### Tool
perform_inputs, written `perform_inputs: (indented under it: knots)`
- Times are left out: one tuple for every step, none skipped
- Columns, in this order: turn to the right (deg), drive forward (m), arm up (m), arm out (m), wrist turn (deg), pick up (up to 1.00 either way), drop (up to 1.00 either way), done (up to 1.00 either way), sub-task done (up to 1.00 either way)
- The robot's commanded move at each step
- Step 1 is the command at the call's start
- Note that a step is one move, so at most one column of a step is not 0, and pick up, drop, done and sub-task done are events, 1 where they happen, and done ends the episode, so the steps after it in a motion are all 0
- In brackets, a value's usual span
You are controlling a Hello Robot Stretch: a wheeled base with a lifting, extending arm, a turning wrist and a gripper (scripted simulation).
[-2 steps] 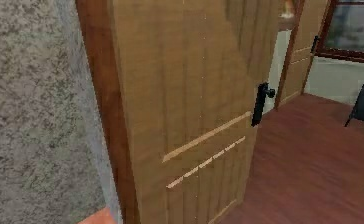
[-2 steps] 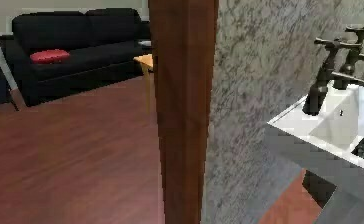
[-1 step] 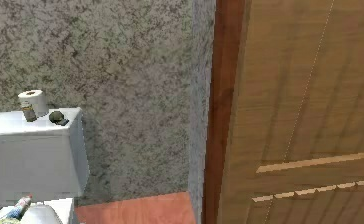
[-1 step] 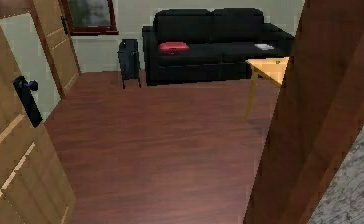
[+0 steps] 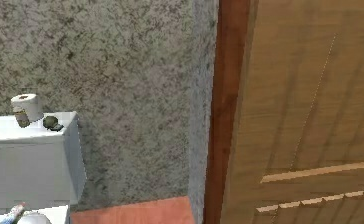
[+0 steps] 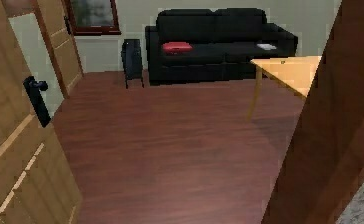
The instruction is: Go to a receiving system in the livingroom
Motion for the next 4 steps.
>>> perform_inputs:
  knots:
    - [45.0, 0.00, 0.00, 0.00, 0.0, 0.00, 0.00, 0.00, 0.00]
    - [33.0, 0.00, 0.00, 0.00, 0.0, 0.00, 0.00, 0.00, 0.00]
    - [0.0, 1.00, 0.00, 0.00, 0.0, 0.00, 0.00, 0.00, 0.00]
    - [9.0, 0.00, 0.00, 0.00, 0.0, 0.00, 0.00, 0.00, 0.00]
